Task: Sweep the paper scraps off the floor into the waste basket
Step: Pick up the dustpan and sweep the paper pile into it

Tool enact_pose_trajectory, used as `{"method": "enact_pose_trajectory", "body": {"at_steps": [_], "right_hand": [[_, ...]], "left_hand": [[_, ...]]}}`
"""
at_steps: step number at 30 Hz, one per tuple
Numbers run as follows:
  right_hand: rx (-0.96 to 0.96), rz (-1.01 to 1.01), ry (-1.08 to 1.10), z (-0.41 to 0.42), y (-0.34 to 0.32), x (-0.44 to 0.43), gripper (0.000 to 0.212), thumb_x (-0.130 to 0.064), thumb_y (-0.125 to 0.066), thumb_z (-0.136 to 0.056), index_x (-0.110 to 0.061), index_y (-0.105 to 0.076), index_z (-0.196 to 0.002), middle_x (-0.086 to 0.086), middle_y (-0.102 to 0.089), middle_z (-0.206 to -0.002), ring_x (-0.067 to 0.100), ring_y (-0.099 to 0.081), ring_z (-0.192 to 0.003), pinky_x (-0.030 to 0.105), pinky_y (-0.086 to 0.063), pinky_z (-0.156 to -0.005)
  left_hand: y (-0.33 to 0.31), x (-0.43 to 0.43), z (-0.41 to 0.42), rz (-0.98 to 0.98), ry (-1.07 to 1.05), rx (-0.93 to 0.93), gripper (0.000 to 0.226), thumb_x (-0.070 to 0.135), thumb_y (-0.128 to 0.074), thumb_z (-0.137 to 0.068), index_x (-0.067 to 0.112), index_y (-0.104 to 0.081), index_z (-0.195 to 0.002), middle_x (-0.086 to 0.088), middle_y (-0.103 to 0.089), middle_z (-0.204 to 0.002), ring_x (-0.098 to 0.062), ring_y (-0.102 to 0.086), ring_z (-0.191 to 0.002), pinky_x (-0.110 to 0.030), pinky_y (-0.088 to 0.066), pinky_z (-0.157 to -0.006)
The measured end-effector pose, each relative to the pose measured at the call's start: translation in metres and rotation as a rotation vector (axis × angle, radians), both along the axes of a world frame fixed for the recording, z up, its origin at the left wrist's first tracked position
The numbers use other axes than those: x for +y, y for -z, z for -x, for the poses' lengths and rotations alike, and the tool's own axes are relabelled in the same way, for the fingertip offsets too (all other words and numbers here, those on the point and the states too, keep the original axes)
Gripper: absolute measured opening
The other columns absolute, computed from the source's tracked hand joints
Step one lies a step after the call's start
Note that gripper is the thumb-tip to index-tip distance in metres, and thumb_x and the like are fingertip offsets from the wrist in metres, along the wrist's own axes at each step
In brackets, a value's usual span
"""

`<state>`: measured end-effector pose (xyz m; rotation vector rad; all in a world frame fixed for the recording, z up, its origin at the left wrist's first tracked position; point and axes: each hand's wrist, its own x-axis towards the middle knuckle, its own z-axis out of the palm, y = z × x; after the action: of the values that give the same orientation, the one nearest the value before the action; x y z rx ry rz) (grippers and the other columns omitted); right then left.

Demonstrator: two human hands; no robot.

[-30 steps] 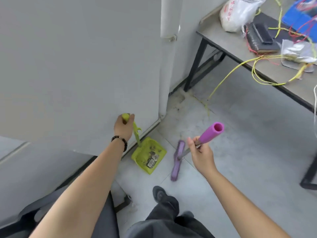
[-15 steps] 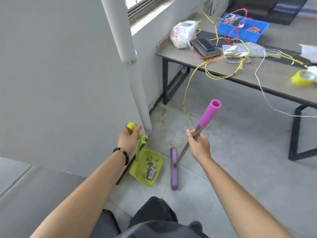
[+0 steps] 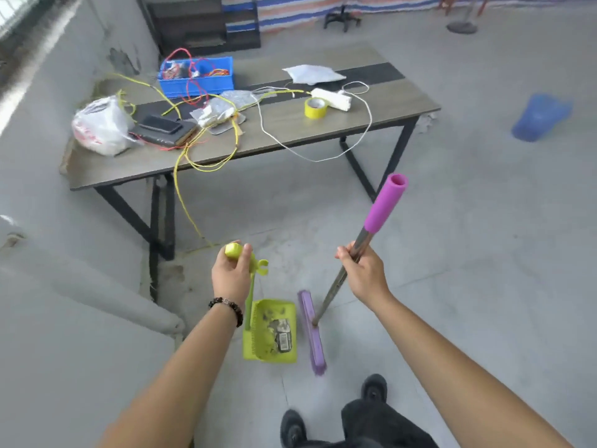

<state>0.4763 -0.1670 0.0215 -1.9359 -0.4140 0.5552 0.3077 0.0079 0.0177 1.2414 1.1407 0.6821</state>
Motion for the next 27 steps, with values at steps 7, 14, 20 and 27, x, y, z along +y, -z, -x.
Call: {"method": "enact_pose_trajectory", "body": {"at_steps": [7, 14, 20, 27], "right_hand": [[-0.104, -0.177, 0.426, -0.074, -0.025, -0.065, 0.014, -0.019, -0.057, -0.099, -0.009, -0.061, -0.090, -0.007, -0.067, -0.080, -0.009, -0.060, -0.068, 0.008, -0.042, -0.069], [-0.118, -0.297, 0.683, -0.198, -0.014, -0.127, 0.014, -0.023, -0.056, -0.099, -0.023, -0.056, -0.085, -0.007, -0.067, -0.078, 0.016, -0.067, -0.081, 0.028, -0.048, -0.080], [-0.062, -0.332, 0.703, -0.341, -0.012, -0.183, 0.018, -0.030, -0.057, -0.099, -0.020, -0.058, -0.084, -0.009, -0.064, -0.075, 0.020, -0.066, -0.081, 0.034, -0.048, -0.080], [-0.095, -0.294, 0.696, -0.500, -0.046, -0.219, 0.024, -0.034, -0.057, -0.097, -0.026, -0.051, -0.075, -0.016, -0.061, -0.067, 0.027, -0.067, -0.085, 0.039, -0.050, -0.080]], "left_hand": [[-0.014, -0.036, -0.138, -0.090, 0.306, -0.027, 0.013, 0.036, -0.064, -0.091, 0.025, -0.058, -0.091, 0.006, -0.065, -0.081, -0.016, -0.063, -0.079, -0.051, -0.053, -0.091], [-0.025, -0.087, -0.301, -0.114, 0.518, -0.041, 0.012, 0.033, -0.066, -0.089, 0.023, -0.059, -0.093, 0.001, -0.067, -0.086, -0.024, -0.068, -0.089, -0.050, -0.053, -0.093], [-0.038, -0.139, -0.460, -0.090, 0.547, -0.042, 0.012, 0.024, -0.066, -0.091, 0.016, -0.061, -0.097, -0.006, -0.067, -0.092, -0.024, -0.068, -0.088, -0.050, -0.056, -0.089], [-0.055, -0.176, -0.609, -0.057, 0.530, -0.110, 0.012, 0.020, -0.064, -0.093, 0.013, -0.059, -0.100, -0.013, -0.069, -0.100, -0.026, -0.069, -0.096, -0.045, -0.057, -0.089]]}}
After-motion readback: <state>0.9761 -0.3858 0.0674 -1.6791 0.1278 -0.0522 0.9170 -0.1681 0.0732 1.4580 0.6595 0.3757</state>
